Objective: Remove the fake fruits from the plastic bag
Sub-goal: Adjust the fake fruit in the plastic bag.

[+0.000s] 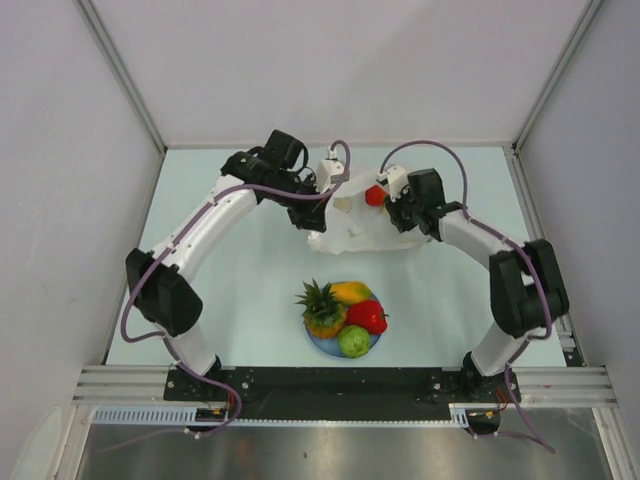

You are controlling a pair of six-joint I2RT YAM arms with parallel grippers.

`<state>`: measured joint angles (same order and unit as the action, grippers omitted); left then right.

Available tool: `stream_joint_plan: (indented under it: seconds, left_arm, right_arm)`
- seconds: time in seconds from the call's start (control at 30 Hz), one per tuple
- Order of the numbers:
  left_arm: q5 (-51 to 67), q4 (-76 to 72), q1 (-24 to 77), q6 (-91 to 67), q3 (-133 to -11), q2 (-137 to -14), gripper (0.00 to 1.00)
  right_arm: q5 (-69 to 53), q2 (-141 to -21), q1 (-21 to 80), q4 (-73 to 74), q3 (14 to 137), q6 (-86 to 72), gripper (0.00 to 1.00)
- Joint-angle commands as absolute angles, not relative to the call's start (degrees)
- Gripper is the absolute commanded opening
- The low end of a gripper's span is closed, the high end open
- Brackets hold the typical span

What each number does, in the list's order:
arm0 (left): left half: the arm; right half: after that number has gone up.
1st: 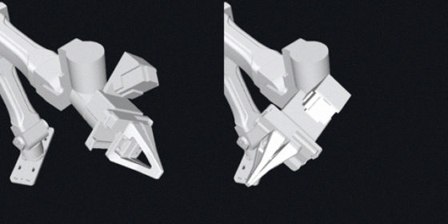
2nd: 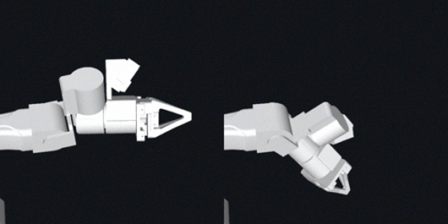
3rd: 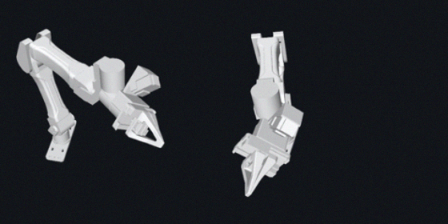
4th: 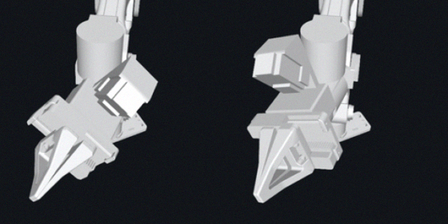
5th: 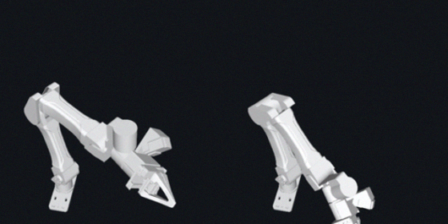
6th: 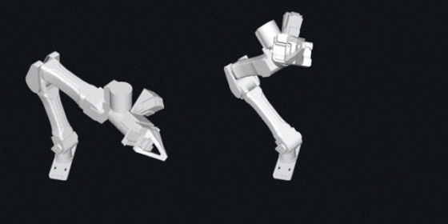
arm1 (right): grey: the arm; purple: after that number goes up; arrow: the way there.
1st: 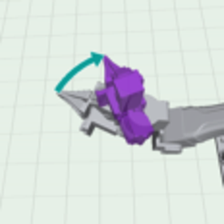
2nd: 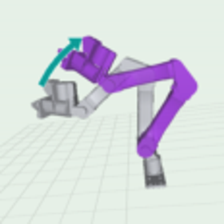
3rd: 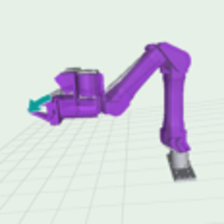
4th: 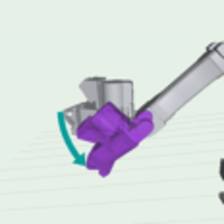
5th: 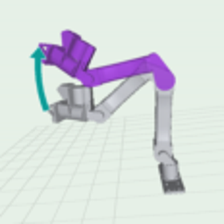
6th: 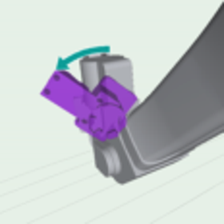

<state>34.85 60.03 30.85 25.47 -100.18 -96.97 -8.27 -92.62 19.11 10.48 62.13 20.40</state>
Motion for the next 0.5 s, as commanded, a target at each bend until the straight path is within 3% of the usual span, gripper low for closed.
stream_joint_plan:
  seconds: [0.0, 0.13, 0.17, 0.23, 0.3, 0.47]
  left_arm:
    - [35.24, 59.5, 31.11, 25.66, -104.05, -99.23, 0.0]
    - [36.12, 59.5, 31.11, 25.66, -104.85, -99.23, 0.0]
    - [36.56, 59.5, 31.11, 25.66, -104.68, -99.14, 0.0]
    - [38.39, 59.5, 31.11, 25.58, -103.8, -98.79, 0.0]
    - [39.37, 59.33, 31.2, 25.14, -103.1, -98.88, 0.0]
    - [41.74, 58.97, 32.25, 24.08, -104.76, -100.89, 0.0]
  right_arm:
    - [-6.86, -101.49, 19.51, 4.13, 68.81, 19.17, 0.38]
    - [-5.71, -105.54, 19.34, 3.08, 74.34, 13.37, 0.61]
    - [-5.28, -106.43, 19.34, 2.82, 75.05, 12.49, 0.71]
    - [-5.27, -108.79, 19.42, 3.07, 76.54, 9.76, 0.79]
    - [-5.62, -110.38, 19.34, 3.51, 79.36, 7.75, 0.99]
    - [-5.37, -117.92, 19.6, 3.16, 85.33, 5.63, 1.0]
